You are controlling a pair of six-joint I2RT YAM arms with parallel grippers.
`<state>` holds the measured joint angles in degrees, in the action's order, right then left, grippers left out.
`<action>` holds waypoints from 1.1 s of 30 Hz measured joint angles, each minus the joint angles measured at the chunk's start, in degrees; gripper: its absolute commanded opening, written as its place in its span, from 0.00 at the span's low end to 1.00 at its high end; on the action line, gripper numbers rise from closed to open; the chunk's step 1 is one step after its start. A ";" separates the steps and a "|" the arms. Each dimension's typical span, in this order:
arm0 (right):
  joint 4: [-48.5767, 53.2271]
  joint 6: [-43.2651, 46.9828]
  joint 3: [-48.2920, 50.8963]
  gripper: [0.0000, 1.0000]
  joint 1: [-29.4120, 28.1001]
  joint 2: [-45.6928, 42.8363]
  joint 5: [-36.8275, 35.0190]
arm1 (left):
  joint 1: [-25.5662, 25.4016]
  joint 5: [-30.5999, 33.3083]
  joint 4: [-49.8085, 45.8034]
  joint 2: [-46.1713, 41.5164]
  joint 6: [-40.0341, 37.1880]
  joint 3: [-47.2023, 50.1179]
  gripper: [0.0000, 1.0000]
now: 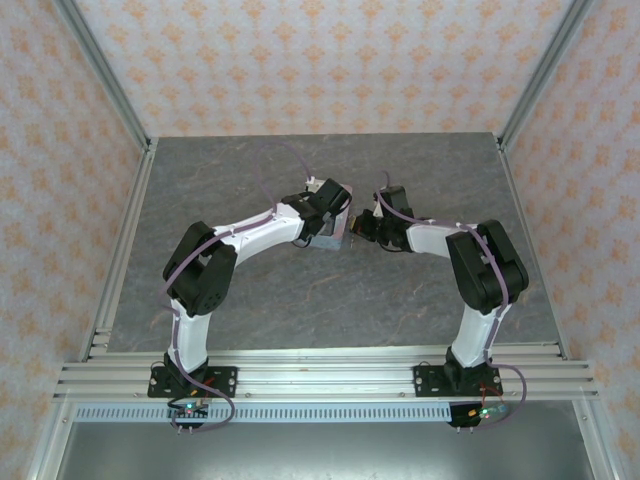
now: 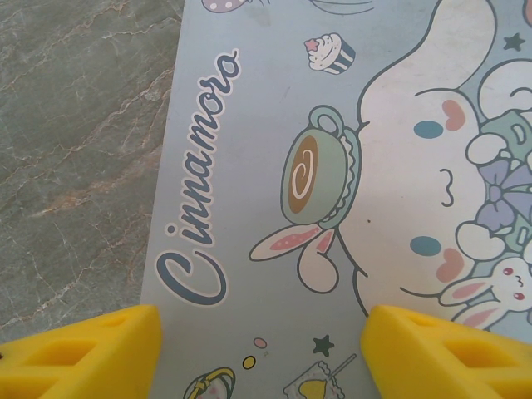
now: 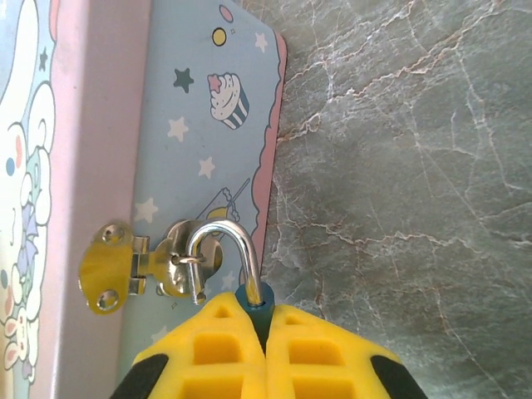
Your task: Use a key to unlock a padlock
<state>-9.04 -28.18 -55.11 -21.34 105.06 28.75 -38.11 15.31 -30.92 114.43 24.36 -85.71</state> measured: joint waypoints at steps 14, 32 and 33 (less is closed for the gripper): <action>-0.87 -2.71 -1.38 0.00 0.02 1.01 -0.57 | 0.00 -0.07 0.15 0.35 0.00 0.00 0.67; -1.27 -3.85 -0.04 0.00 4.66 2.10 -4.79 | 0.28 -0.74 0.42 -0.63 -0.02 0.35 0.73; -2.27 -4.50 1.77 0.00 5.35 1.73 -4.28 | 0.39 -1.16 0.42 -0.90 -0.02 0.44 0.75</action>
<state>-11.31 -32.69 -53.34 -15.99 106.78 24.47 -37.71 14.15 -30.50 113.54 24.34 -85.27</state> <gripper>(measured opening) 0.044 0.719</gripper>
